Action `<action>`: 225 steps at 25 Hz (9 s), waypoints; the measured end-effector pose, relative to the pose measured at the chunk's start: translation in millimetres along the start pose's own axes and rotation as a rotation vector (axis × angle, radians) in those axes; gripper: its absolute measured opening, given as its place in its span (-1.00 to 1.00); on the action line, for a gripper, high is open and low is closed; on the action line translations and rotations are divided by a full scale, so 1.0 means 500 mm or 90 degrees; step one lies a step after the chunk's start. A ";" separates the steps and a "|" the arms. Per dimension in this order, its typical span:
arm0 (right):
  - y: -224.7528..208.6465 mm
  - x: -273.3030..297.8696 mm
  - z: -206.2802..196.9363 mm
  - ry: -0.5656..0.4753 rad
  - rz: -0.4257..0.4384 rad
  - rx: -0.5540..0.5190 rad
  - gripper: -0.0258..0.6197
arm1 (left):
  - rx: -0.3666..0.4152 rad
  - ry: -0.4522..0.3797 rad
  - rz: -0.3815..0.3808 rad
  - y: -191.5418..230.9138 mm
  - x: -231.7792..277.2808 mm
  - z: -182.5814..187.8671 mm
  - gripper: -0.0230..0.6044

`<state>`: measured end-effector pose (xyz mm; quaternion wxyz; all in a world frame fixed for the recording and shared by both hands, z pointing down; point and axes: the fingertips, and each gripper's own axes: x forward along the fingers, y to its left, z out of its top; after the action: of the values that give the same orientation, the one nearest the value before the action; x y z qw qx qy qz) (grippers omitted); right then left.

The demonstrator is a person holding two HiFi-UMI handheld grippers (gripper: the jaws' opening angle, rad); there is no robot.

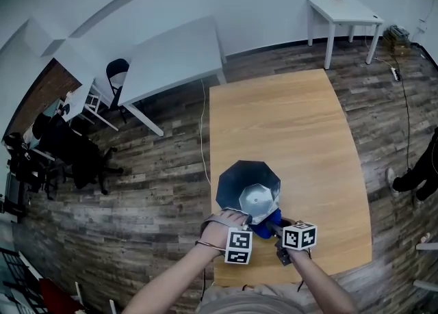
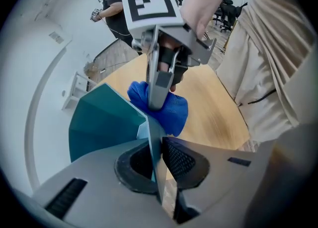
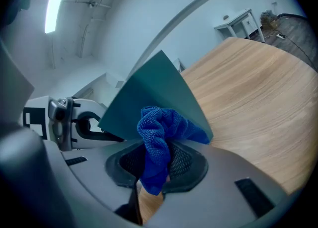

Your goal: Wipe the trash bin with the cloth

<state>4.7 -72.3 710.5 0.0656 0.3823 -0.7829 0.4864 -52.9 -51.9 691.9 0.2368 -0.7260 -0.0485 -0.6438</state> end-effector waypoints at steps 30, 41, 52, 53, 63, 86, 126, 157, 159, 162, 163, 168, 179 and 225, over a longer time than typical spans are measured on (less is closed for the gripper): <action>-0.210 0.137 -0.139 0.105 -0.125 0.014 -0.67 | -0.043 -0.025 0.007 0.001 0.012 0.000 -0.79; 0.043 -0.070 -0.011 0.007 0.004 0.000 -0.67 | -0.149 -0.008 -0.001 0.020 0.008 0.010 -0.79; 0.089 -0.039 0.022 -0.018 0.026 0.043 -0.67 | -0.175 -0.011 -0.021 0.016 0.007 0.028 -0.80; 0.081 -0.032 0.018 -0.015 0.022 0.047 -0.67 | -0.178 -0.014 -0.023 0.018 0.008 0.031 -0.80; -0.032 0.065 -0.055 0.035 -0.048 0.075 -0.67 | -0.186 -0.038 -0.047 0.021 0.008 0.033 -0.82; -0.234 0.227 -0.169 0.087 -0.135 0.139 -0.67 | -0.198 -0.049 -0.033 0.031 0.019 0.025 -0.82; 0.057 0.014 -0.008 -0.020 0.016 0.124 -0.67 | 0.067 0.045 0.032 -0.029 -0.003 -0.056 -0.78; -0.080 0.072 -0.122 0.068 -0.013 0.133 -0.67 | -0.038 0.032 0.037 -0.001 0.010 -0.047 -0.78; -0.032 0.027 -0.096 0.046 0.013 0.136 -0.67 | -0.056 0.037 0.034 0.005 0.010 -0.043 -0.78; 0.036 -0.031 -0.051 0.007 0.053 0.145 -0.67 | -0.082 0.041 0.032 0.013 0.013 -0.034 -0.78; 0.058 -0.044 -0.035 -0.007 0.066 0.143 -0.67 | -0.090 0.041 0.031 0.015 0.015 -0.031 -0.78; 0.133 -0.051 0.010 -0.042 0.110 0.114 -0.67 | -0.112 0.046 0.032 0.014 0.019 -0.016 -0.78; 0.087 0.034 -0.020 -0.010 0.059 0.078 -0.67 | -0.120 0.047 0.024 0.023 0.016 -0.005 -0.78; 0.051 -0.152 0.060 -0.094 -0.078 -0.235 -0.67 | -0.659 -0.376 0.265 -0.017 -0.202 -0.119 -0.48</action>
<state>48.9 -50.0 640.6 0.1069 0.4454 -0.8366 0.3005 -127.1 -45.1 600.9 -0.0481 -0.8878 0.3482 -0.2970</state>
